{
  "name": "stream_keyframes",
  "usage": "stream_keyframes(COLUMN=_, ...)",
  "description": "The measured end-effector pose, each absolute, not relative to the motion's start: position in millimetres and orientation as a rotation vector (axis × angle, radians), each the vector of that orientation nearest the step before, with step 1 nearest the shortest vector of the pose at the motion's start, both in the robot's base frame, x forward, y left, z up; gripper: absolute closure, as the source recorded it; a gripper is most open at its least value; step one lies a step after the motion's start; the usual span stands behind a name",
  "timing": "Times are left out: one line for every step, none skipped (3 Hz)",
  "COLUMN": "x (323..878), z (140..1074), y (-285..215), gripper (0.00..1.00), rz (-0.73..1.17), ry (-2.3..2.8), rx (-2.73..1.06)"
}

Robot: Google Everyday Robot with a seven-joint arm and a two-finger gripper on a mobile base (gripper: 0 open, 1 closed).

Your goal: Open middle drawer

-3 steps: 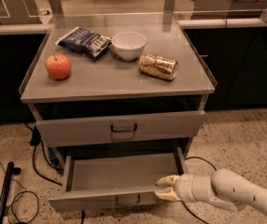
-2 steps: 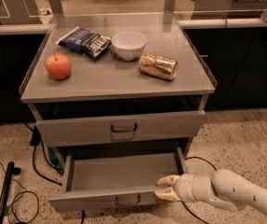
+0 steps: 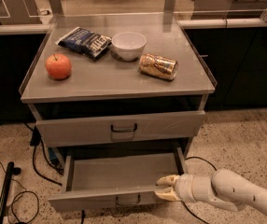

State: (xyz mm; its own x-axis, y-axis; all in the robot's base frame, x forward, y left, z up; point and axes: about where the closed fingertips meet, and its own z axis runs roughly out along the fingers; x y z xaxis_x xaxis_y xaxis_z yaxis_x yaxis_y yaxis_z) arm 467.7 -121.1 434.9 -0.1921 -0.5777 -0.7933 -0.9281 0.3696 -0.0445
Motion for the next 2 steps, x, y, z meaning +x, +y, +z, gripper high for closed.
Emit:
stream_keyframes(x=467.7, z=434.9, y=-121.0, gripper=0.19, rz=0.593, ry=1.882, rx=-1.307)
stream_keyframes(x=467.7, z=434.9, y=-121.0, gripper=0.00, rz=0.593, ry=1.882, rx=-1.307)
